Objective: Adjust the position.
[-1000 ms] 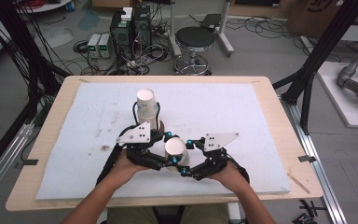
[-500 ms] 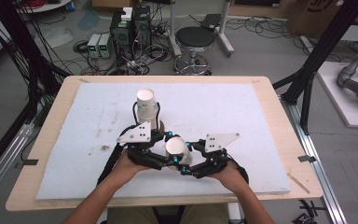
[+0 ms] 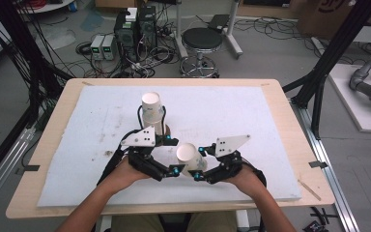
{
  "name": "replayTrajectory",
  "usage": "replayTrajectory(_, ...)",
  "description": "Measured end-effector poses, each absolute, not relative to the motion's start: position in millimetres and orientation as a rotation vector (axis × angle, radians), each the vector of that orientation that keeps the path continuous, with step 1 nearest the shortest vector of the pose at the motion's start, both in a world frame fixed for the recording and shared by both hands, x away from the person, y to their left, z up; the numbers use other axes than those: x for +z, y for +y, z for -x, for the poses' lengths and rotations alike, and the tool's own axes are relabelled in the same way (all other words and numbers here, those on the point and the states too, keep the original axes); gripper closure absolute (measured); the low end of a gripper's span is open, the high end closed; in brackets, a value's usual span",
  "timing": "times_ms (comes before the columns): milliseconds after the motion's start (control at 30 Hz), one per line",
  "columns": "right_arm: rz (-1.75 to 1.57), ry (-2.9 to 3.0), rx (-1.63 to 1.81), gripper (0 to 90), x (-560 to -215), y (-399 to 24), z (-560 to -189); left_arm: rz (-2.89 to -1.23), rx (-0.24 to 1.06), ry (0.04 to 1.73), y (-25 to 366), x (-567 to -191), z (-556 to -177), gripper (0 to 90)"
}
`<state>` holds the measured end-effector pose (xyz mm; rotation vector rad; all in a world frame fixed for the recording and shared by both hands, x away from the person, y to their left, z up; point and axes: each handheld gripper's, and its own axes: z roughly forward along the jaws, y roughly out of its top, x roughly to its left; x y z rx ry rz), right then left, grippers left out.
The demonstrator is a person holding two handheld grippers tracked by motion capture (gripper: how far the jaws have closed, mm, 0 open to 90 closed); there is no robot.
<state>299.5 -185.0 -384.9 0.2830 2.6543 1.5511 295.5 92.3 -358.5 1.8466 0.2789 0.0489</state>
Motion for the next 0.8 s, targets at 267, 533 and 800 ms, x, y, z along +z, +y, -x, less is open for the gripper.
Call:
replayTrajectory(267, -0.217, 2.733, 1.384, 36.5, -372.0, -182.3, -302.4, -1.905, 0.047, 0.264, 96.5, -350.3, -297.9, 14.1)
replayTrajectory(533, -0.160, 2.770, 1.273, 36.1, -358.8, -173.0, -304.0, -1.965, 0.034, 0.233, 93.0, -344.8, -299.8, 14.2)
replayTrajectory(800, -0.127, 2.826, 1.199, 36.1, -353.2, -165.5, -305.6, -2.009, 0.023, 0.206, 89.3, -342.2, -301.4, 14.9)
